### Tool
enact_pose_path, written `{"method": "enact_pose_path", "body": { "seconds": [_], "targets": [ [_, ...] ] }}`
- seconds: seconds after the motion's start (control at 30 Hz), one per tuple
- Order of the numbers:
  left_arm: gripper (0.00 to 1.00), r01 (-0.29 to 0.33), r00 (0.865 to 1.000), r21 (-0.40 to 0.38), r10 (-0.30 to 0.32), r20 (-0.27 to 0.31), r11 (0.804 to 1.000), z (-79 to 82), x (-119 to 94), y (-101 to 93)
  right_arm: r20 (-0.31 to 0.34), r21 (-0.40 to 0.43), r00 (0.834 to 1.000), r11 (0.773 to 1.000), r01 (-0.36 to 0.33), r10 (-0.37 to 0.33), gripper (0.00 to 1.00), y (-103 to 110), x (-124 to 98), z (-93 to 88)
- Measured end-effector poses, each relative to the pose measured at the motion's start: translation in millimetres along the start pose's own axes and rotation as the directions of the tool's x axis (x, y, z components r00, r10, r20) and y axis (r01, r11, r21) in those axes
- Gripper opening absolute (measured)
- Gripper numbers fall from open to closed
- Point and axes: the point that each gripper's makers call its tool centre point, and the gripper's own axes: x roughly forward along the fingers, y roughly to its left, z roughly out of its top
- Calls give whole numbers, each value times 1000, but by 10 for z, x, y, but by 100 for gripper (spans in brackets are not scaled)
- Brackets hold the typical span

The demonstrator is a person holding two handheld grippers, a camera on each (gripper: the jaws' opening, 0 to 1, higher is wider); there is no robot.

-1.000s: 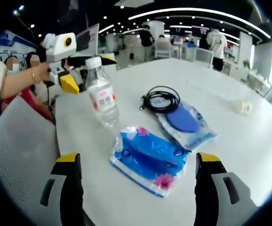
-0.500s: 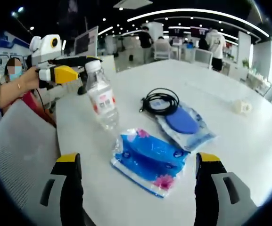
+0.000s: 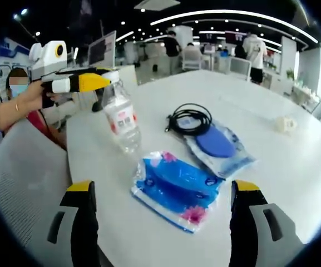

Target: Arrange the tabletop items into an orderly group along one side of the table until the central work area is clear of visible clutter.

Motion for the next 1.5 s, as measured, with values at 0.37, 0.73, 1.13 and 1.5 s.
{"method": "enact_pose_path", "body": {
  "seconds": [0.37,0.73,1.13,1.5],
  "targets": [
    [20,7,1000,8,-7,-20,1000,-18,55,-27,8,8,1000,1000,2,-2,99,-24,-14,12],
    [19,24,999,60,-22,-27,998,28,51,68,21,20,999,1000,24,-25,99,-84,-88,75],
    [19,-14,1000,64,14,0,998,384,9,459,27,67,997,995,77,-79,99,-178,-239,175],
    [19,-27,1000,101,28,-12,994,585,28,877,47,87,988,986,140,-145,99,-254,-515,423]
  ]
}}
